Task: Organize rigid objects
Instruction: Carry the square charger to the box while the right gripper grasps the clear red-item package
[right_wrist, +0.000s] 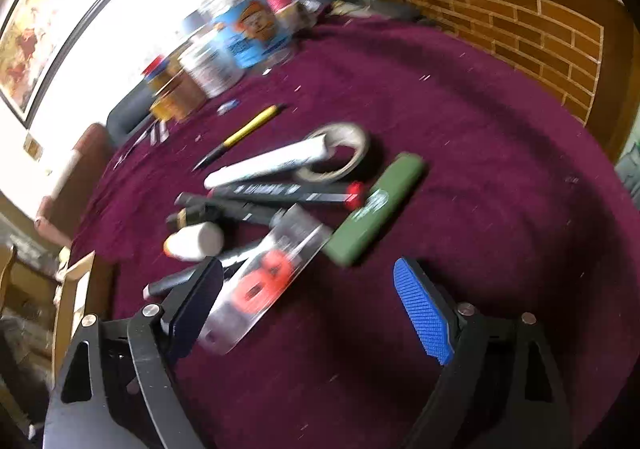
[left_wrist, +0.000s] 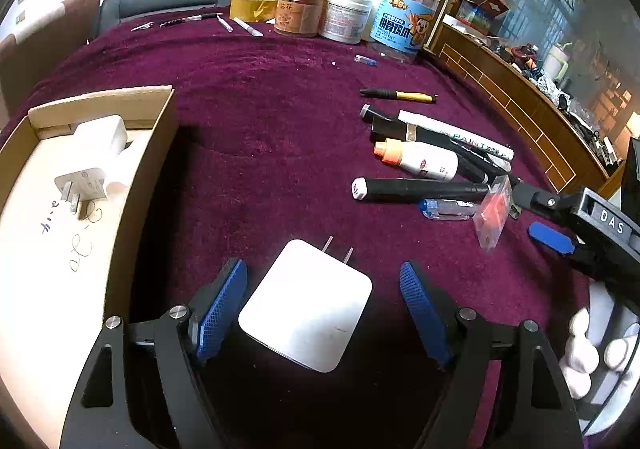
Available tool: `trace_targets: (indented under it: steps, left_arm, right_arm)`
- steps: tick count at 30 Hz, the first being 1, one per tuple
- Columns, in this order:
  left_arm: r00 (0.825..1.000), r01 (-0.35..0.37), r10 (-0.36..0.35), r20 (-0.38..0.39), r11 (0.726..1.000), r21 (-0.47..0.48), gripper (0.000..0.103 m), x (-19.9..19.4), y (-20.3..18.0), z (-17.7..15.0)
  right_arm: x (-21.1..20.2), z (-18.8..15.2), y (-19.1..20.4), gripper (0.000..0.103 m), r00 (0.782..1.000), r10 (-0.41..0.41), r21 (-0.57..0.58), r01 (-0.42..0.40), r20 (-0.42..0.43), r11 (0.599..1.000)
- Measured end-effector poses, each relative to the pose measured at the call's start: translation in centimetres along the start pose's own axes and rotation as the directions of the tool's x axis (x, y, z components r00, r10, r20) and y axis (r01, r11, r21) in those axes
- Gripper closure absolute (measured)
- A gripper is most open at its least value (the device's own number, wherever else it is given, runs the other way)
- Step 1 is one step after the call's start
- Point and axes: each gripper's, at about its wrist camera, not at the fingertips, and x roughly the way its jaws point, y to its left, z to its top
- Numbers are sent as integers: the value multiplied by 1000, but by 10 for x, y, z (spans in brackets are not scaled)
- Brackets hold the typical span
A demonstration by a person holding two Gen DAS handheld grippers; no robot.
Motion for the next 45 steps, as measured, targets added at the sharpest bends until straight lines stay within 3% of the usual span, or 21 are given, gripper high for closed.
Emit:
trace_targets:
  steps: [3,6,9,10,11,13,14,20,25,32,35,38,42,45]
  left_arm:
    - [1000,3,-3,1,1000,-3,30,0,0,0]
    - [1000,8,-8,2,1000,-5,27,-1,0,-2]
    - [1000,7,-7,-4,1000,10,24,0,-2,-2]
    - [1000,-3,3,-6,1000,17,24,0,-4,-2]
    - [1000,-16,16,-5,1000,22,26,0,-6,-2]
    - [997,-79,79,6,997,11,52,-3,-4,-5]
    - [998,-65,65,8,998,0,52,-5,-2,-6]
    - [999,36,-35,13,998,-55,52,-15,13,-9]
    - [987,159,-158,15,983,-91,52,-43,16,-14]
    - [973,223,-211,98,964,-144,52,-100,44,-9]
    - [978,186,-162,134,965,-187,52,-121,75,-1]
    - [987,90,-55,152,968,-233,52,-131,116,13]
    - [991,-24,60,120,959,-281,52,-119,167,31]
    - [993,-67,96,72,941,-331,52,-99,203,40]
  right_arm:
    - [4,-1,12,25,1000,-20,-21,20,-16,1000]
    - [18,-2,28,40,997,-60,-39,58,-58,998]
    - [23,-6,44,46,990,-135,-88,131,-42,988]
    - [24,-7,46,53,988,-150,-99,146,-33,984]
    - [24,-9,50,62,988,-152,-117,147,-28,982]
    - [23,-12,51,71,993,-113,-136,107,-40,985]
    - [21,-14,51,73,994,-102,-140,95,-42,985]
    - [-17,-27,46,74,997,-78,-206,78,11,975]
    - [-44,-27,43,74,999,-36,-215,43,37,976]
    - [-52,-29,72,73,997,75,-243,-71,7,967]
    - [-50,-31,93,73,991,131,-264,-133,-24,955]
    - [-39,-32,128,73,978,195,-291,-210,-79,933]
    - [-17,-39,176,73,950,266,-311,-306,-165,900]
    - [8,-49,217,73,928,290,-341,-358,-235,869]
